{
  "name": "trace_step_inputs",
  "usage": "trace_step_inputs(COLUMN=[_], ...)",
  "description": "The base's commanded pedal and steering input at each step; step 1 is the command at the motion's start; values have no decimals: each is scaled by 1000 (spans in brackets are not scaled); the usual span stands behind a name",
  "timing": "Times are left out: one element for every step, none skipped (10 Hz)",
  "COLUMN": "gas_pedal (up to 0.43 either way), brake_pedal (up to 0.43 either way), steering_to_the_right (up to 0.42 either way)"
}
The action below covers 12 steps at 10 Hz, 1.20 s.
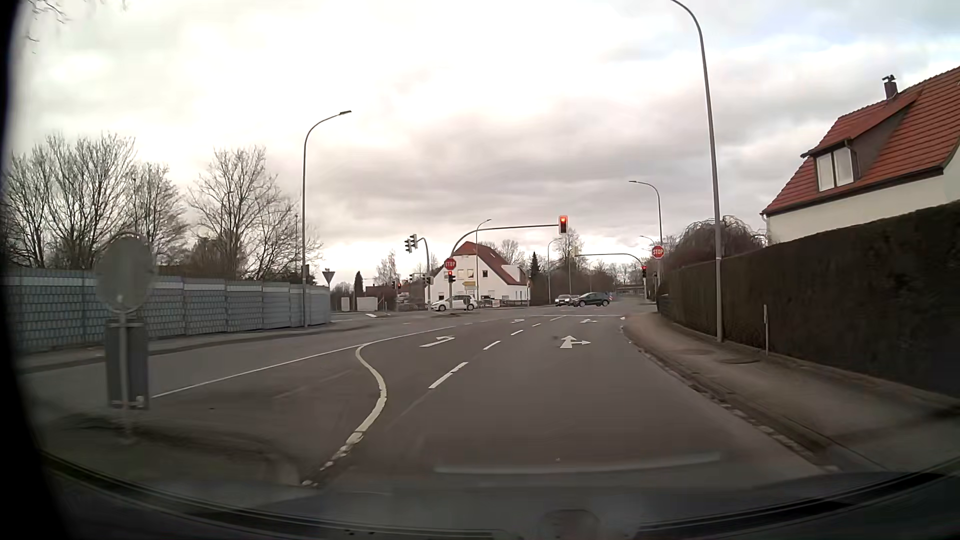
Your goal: Follow the waypoints while adhering to traffic rules and regulations
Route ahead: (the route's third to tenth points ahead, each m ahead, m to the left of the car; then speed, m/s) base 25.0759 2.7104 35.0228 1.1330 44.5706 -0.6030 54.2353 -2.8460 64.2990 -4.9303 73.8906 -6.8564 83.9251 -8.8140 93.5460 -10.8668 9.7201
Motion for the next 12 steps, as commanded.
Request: trace_step_inputs(gas_pedal=[0,0,0,0,0,0,0,0,0,0,0,0], brake_pedal=[0,0,0,0,0,6,18,30,49,73,104,116], steering_to_the_right=[24,24,24,24,24,24,24,24,25,25,26,25])
